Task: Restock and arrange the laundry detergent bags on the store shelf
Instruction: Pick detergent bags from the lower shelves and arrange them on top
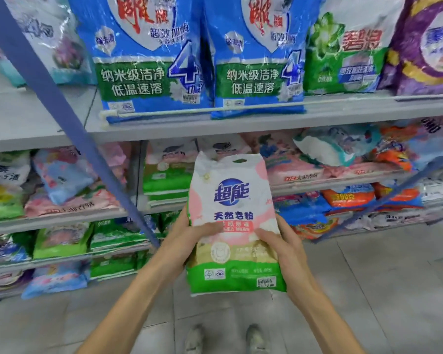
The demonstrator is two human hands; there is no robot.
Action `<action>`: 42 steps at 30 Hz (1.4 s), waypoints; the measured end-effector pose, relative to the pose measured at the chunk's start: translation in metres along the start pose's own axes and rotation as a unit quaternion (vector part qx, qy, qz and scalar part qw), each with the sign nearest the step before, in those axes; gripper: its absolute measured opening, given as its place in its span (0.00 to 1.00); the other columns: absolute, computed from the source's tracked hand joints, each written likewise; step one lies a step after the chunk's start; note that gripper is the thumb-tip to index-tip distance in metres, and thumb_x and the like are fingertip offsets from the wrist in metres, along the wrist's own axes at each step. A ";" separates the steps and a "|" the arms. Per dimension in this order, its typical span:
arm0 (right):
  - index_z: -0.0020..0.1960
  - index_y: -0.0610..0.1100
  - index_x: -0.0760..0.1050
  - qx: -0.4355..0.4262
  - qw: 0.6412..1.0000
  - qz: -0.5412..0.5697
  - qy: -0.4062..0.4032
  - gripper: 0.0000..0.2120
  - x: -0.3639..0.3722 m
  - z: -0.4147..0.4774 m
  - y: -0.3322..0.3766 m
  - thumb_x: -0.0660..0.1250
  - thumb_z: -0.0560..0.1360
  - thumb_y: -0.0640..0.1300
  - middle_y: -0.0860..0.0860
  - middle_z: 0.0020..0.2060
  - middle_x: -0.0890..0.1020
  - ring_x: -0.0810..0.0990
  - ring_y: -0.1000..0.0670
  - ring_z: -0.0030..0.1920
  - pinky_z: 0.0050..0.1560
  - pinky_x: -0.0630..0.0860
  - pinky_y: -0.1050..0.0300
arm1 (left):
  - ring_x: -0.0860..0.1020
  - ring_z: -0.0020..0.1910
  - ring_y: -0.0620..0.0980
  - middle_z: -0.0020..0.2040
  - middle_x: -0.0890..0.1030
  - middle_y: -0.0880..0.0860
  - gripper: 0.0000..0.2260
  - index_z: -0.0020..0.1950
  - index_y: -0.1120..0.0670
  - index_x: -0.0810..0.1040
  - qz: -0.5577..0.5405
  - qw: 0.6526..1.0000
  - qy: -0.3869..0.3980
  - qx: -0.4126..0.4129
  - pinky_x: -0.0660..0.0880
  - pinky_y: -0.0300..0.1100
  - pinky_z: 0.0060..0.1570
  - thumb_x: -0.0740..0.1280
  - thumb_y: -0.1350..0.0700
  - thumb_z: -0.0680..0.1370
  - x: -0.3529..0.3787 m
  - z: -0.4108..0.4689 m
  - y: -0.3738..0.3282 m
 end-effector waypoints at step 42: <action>0.56 0.43 0.81 -0.295 0.941 -0.165 -0.025 0.09 0.017 0.275 0.052 0.64 0.82 0.44 0.44 0.47 0.86 0.84 0.43 0.47 0.39 0.75 0.55 | 0.76 0.59 0.42 0.60 0.78 0.42 0.19 0.72 0.44 0.72 0.205 0.894 -0.282 0.280 0.70 0.38 0.58 0.65 0.44 0.82 -0.007 0.205 -0.061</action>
Point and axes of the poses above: each hand's wrist, its own z-axis towards the middle knuckle, its own x-axis out of the palm, y = z × x, the point moved 7 cm from there along z, towards the middle knuckle
